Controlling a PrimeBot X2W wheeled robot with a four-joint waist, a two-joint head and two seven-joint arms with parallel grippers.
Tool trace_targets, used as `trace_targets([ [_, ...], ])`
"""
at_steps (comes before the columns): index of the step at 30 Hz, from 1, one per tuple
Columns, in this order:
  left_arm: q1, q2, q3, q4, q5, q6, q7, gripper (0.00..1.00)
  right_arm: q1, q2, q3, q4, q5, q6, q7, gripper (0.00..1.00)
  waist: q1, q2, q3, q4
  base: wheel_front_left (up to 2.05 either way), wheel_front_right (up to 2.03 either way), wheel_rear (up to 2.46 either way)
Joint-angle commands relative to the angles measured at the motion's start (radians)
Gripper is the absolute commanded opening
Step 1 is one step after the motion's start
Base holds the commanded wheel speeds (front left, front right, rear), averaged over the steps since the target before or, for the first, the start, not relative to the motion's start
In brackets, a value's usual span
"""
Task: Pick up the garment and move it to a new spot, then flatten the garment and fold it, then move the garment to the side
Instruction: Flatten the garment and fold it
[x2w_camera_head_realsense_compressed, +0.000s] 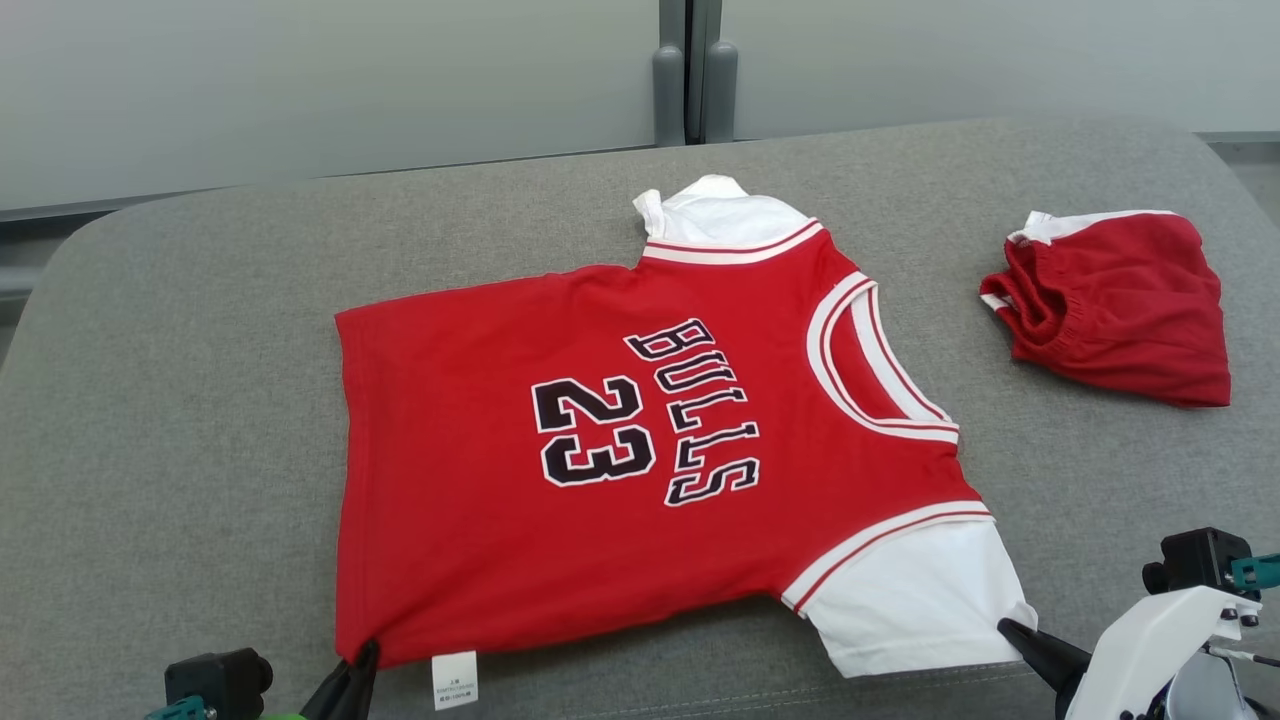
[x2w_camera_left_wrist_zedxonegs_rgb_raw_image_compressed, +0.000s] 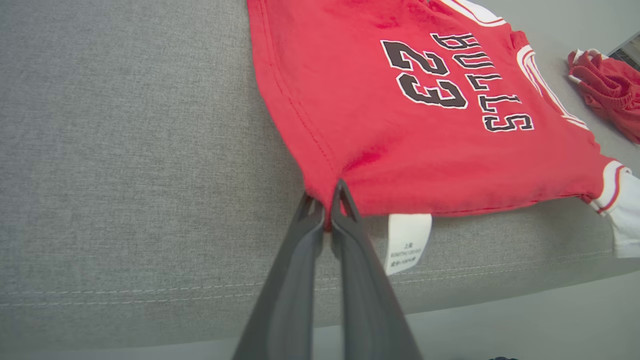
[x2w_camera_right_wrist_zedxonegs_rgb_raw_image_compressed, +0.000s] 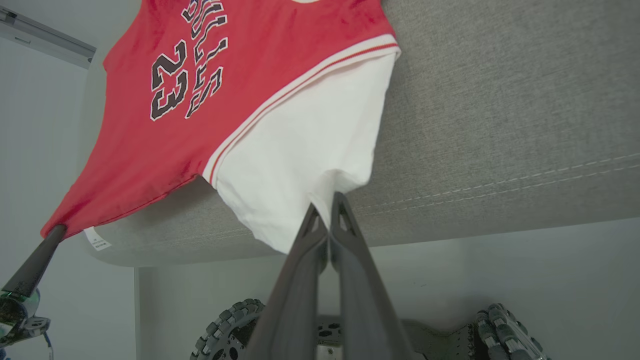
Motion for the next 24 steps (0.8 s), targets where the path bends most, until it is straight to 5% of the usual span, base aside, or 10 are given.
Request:
trace_targets([
  [1, 0.016, 0.008, 0.001, -0.005, 0.004, 0.006, 0.003, 0.00, 0.006, -0.001, 0.001, -0.002, -0.002, 0.000, 0.001, 0.00, 0.0001, 0.0000, -0.001, 0.003, 0.00, 0.00, 0.00],
  [11, -0.036, 0.012, -0.031, 0.010, 0.021, 0.009, 0.056, 0.00, -0.073, -0.001, -0.012, 0.066, -0.040, 0.000, 0.009, 0.00, 0.0001, 0.0000, -0.012, 0.020, 0.00, 0.00, 0.00],
  [24, -0.217, -0.025, -0.053, 0.089, -0.050, 0.023, 0.270, 0.00, -0.282, -0.001, -0.007, 0.193, -0.100, 0.000, 0.065, 0.00, 0.0001, 0.0000, -0.003, 0.026, 0.00, 0.00, 0.00],
])
